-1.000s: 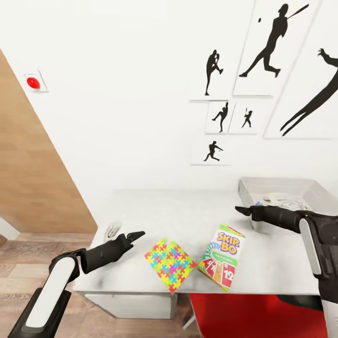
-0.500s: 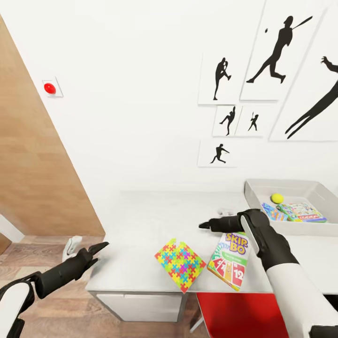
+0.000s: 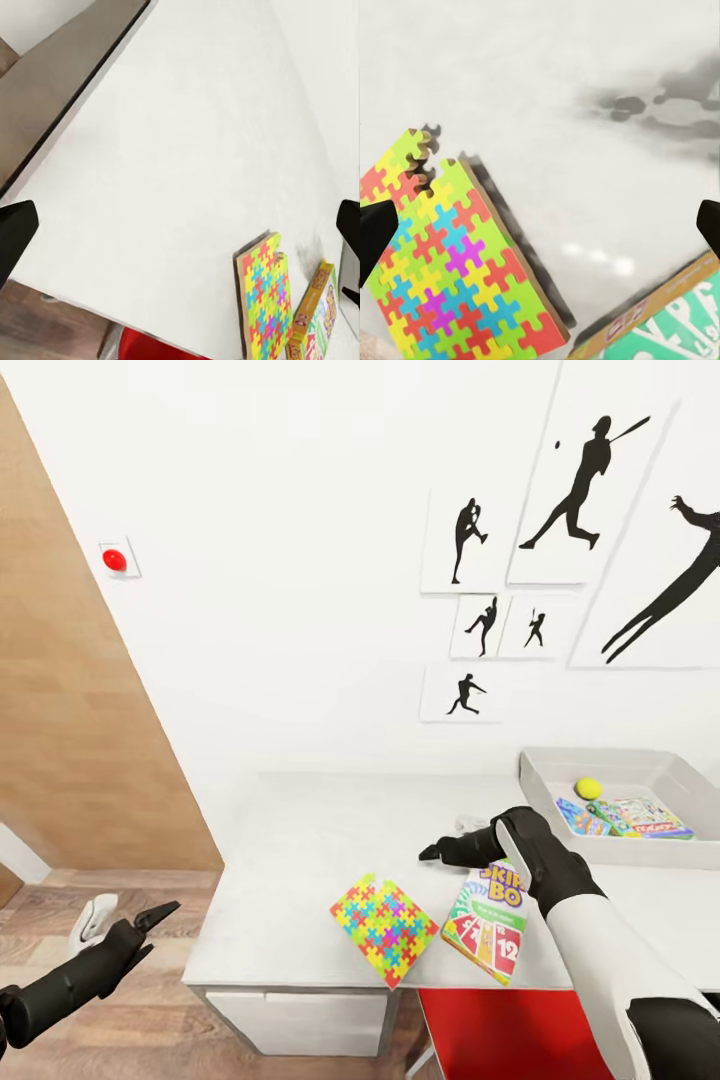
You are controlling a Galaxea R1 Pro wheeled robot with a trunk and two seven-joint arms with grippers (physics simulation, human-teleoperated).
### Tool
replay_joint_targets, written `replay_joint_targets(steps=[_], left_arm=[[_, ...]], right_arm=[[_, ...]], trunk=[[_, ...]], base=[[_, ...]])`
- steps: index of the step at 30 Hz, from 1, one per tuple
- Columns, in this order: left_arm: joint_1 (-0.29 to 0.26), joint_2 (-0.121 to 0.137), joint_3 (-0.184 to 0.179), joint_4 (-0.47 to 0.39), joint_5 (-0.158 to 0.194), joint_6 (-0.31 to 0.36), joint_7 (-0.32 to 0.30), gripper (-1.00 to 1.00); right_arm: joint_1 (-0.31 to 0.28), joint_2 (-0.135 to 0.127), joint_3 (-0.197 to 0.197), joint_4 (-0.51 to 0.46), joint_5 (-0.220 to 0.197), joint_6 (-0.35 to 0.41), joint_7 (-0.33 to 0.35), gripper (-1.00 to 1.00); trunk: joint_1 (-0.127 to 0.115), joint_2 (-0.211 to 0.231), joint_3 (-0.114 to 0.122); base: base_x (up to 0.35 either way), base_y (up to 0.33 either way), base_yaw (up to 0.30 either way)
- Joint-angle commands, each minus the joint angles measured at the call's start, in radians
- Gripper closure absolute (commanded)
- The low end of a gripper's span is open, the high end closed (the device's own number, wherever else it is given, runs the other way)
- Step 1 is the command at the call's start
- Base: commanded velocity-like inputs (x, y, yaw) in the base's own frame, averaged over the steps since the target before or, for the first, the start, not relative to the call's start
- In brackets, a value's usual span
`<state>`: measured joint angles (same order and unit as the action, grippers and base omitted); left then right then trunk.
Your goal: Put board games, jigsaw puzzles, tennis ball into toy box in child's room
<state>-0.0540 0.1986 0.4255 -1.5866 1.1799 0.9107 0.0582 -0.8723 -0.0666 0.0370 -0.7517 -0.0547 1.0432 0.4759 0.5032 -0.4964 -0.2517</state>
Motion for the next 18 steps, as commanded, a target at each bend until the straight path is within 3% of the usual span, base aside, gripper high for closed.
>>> replay_joint_targets(steps=[1,6,15,18], left_arm=[[0.0,-0.003,0.004,0.002,-0.018,-0.01,0.005,-1.0],[0.001,-0.007,0.006,0.006,-0.057,-0.042,0.004,-1.0],[0.003,-0.009,0.008,0.098,-0.071,-0.058,0.004,-1.0],[0.009,-0.008,0.015,0.148,-0.071,-0.07,0.003,-1.0]], right_arm=[[-0.001,0.003,0.005,0.002,-0.004,0.004,-0.004,-1.0],[-0.001,0.026,0.008,0.005,-0.003,0.004,-0.007,-1.0],[0.001,0.043,0.009,0.011,-0.003,0.004,-0.006,-1.0],[0.001,0.045,0.011,0.098,-0.003,-0.047,-0.002,-1.0]], trunk=[[0.0,-0.002,0.0],[0.0,-0.002,0.008],[0.0,-0.002,0.014],[0.0,-0.002,0.014]], base=[[0.0,0.0,0.0],[0.0,0.0,0.001],[0.0,0.0,0.017],[0.0,0.0,0.002]])
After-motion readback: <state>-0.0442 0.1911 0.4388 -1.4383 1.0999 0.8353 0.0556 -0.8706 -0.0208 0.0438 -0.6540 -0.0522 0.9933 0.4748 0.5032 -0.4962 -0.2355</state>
